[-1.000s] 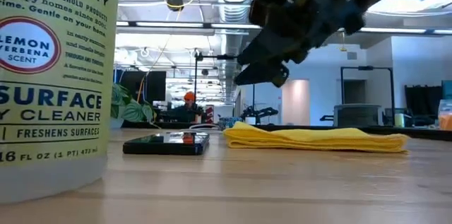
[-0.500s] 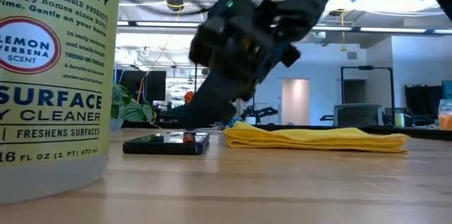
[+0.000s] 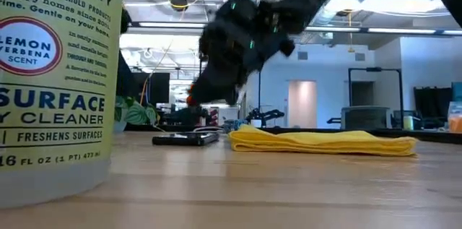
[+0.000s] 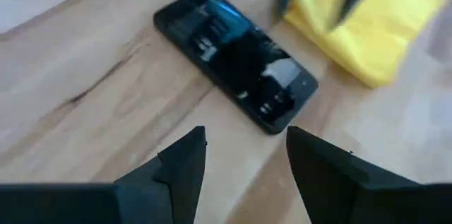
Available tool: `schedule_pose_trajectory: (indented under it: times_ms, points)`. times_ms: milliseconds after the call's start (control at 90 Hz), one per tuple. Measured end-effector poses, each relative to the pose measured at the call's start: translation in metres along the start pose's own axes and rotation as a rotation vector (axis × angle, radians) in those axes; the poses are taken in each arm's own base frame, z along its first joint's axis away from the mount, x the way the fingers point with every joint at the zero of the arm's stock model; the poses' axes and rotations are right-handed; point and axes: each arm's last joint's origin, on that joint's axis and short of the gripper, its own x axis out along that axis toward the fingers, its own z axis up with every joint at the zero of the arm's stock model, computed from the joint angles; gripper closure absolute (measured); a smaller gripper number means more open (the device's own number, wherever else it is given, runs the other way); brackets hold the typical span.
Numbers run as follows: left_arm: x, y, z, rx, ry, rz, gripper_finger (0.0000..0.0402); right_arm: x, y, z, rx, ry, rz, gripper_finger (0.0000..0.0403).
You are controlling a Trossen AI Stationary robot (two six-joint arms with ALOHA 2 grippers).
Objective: Apply microfiber cloth
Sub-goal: Spray the front of the cellphone using the cleaning bottle
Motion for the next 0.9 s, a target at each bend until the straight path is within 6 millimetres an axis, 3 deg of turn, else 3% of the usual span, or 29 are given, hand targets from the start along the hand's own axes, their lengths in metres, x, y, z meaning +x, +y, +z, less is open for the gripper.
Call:
schedule_pose_trajectory:
  times_ms: [211, 433, 556, 744, 900]
  points:
    - [0.032, 0.006, 0.004, 0.025, 0.006, 0.090, 0.0224, -0.024, -0.045, -0.009, 0.167, 0.064, -0.098, 0.0238]
    - [0.072, 0.019, 0.018, -0.044, 0.012, 0.078, 0.0224, -0.020, -0.083, -0.044, 0.380, 0.122, -0.116, 0.0151]
    - [0.091, 0.024, 0.022, -0.088, 0.017, 0.032, 0.0224, -0.007, -0.087, -0.053, 0.453, 0.121, -0.101, 0.0125]
    - [0.115, 0.023, 0.022, -0.129, -0.014, -0.065, 0.0224, 0.013, -0.082, -0.054, 0.487, 0.064, -0.065, 0.0122]
    - [0.125, 0.021, 0.021, -0.144, -0.038, -0.078, 0.0224, 0.017, -0.078, -0.051, 0.480, 0.028, -0.043, 0.0121]
